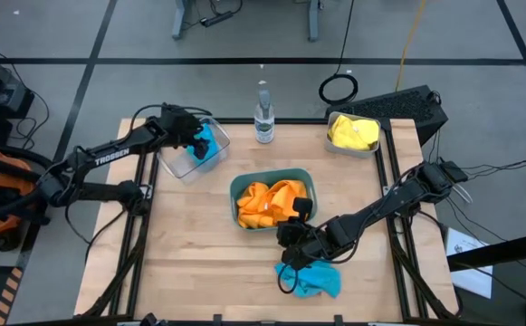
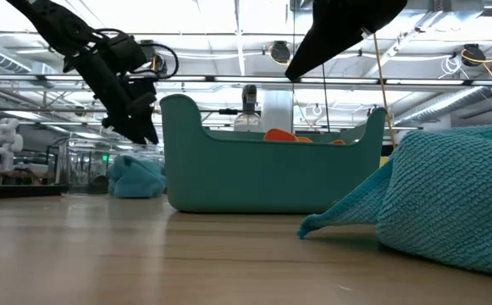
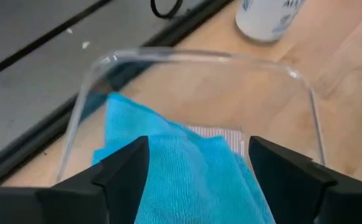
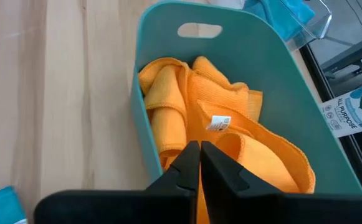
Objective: Sort microfiber towel by color & place in baskets
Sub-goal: Put the blue towel into the transparent bin
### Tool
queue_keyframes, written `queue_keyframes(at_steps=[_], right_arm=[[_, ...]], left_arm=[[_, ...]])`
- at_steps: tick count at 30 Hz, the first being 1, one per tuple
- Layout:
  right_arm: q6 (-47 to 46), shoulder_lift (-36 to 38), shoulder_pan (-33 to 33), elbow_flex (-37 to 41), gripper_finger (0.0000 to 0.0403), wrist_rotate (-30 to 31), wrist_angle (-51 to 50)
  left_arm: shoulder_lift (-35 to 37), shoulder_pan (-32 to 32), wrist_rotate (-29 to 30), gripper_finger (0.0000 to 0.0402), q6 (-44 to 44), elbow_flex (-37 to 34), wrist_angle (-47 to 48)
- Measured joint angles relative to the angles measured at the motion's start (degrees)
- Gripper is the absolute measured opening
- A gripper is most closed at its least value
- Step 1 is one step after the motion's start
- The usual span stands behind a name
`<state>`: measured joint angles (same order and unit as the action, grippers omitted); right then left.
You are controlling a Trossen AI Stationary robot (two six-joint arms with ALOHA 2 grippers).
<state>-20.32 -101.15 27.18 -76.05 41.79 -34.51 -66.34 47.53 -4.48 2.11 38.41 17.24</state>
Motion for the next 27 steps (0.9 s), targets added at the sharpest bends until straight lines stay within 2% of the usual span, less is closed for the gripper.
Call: queue_keyframes(at_steps=[4,9,12,14,18,22,27], right_arm=[[-1.4,0.0,1.3,0.0,0.0006,-0.2,0.0],[-7.0,0.0,4.5,0.0,0.0006,-3.4,-0.2],[-12.6,0.0,6.4,0.0,0.001,-8.9,-0.8],[-16.1,0.0,7.7,0.0,0.0021,-12.2,-1.6],[-21.7,0.0,10.8,-0.1,0.0061,-13.7,-2.8],[-26.8,0.0,13.8,-0.1,0.0122,-15.0,-2.9],[-34.7,-2.5,16.5,-0.1,0.0217,-16.5,-3.3]], left_arm=[[3.5,0.0,-0.3,0.0283,-0.3,0.0,0.0],[10.6,-2.0,-12.0,0.0283,-3.4,-0.1,1.5],[14.3,-6.6,-18.4,0.0283,-5.2,-1.6,1.5],[16.0,-11.3,-19.2,0.0283,-6.3,-3.1,1.5],[18.5,-22.1,-17.0,0.0283,-9.4,-7.0,-2.3],[18.8,-34.0,-10.2,0.0283,-14.2,-10.1,-6.8],[17.8,-48.7,0.3,0.0283,-16.7,-11.0,-10.3]])
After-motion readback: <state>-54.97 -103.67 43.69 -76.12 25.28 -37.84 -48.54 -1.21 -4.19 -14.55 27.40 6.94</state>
